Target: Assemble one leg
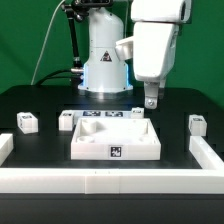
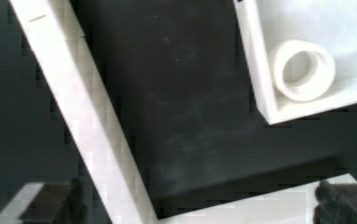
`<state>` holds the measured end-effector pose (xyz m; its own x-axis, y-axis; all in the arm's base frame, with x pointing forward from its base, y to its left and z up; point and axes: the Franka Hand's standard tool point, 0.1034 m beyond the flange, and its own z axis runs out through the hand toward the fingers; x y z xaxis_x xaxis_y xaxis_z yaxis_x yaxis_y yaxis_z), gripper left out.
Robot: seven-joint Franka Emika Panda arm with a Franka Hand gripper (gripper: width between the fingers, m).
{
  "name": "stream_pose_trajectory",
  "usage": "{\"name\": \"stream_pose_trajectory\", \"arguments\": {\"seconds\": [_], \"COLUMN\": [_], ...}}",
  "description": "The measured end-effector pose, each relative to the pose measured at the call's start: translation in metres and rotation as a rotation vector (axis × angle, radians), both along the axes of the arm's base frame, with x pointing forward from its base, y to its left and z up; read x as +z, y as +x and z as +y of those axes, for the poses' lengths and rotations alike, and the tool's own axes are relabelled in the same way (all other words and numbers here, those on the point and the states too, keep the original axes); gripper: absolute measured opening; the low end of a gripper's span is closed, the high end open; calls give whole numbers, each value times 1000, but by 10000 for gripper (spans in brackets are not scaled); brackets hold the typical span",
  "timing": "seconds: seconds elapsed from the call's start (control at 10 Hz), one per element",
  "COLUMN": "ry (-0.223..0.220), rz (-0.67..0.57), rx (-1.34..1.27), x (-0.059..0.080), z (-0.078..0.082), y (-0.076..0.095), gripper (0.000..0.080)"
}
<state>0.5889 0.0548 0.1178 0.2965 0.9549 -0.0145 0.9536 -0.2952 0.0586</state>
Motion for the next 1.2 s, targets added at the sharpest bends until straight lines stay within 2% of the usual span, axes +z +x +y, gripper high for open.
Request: {"name": "stream_pose_trajectory", "arguments": {"seconds": [0.3, 0.4, 0.5, 0.7, 1.2], "ry": [-2, -6, -12, -20, -19], "rz": [-10, -66, -37, -19, -13], "rx": [33, 186, 250, 365, 338], "x": [-2, -9, -17, -20, -22], "z": [-1, -5, -10, -20, -23], "y": [0, -6, -24, -31, -32], "gripper": [649, 649, 649, 649, 650]}}
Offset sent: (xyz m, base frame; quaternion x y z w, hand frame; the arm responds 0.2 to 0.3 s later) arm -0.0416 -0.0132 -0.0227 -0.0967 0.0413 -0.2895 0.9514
